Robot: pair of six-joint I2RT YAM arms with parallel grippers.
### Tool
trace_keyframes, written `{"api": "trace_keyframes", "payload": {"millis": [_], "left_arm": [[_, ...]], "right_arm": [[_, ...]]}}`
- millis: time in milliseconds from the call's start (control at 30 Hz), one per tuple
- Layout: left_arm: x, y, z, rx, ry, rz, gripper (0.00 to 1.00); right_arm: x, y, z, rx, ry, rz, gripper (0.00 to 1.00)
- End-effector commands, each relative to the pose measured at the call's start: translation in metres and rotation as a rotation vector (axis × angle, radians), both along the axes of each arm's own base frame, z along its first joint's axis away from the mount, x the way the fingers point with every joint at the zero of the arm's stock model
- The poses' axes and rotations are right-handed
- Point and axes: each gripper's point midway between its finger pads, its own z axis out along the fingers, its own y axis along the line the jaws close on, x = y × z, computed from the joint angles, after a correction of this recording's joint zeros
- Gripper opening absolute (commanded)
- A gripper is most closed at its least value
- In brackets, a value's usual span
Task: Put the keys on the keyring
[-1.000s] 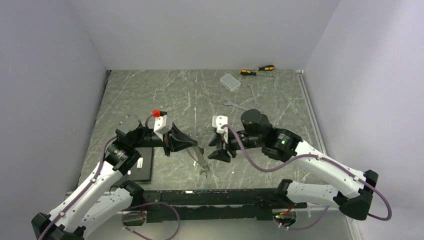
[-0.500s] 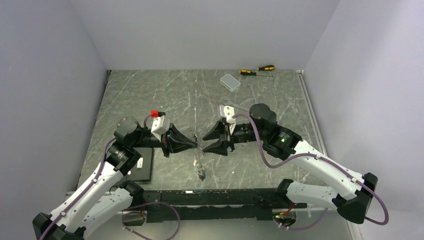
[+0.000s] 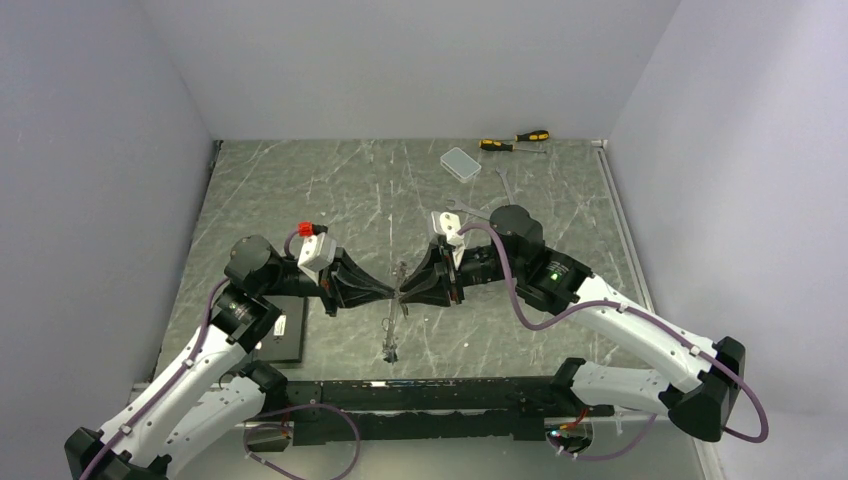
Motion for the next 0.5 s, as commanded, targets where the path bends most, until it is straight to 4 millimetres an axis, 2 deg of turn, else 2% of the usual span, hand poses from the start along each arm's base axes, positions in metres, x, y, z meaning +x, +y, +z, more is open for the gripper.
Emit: {"api": "trace_keyframes", "payload": {"millis": [0, 467], "left_arm": [[-0.007, 0.0029, 0.0159, -0.045, -0.063, -0.022, 0.0], [-0.0057, 0.0023, 0.0169, -0.051, -0.057, -0.02, 0.0]], "right_arm": [[-0.0039, 0.0016, 0.0124, 0.055, -0.028, 0.042, 0.26], [-0.0092, 0.0034, 0.0087, 0.049, -0.006, 0.085, 0.21]]}}
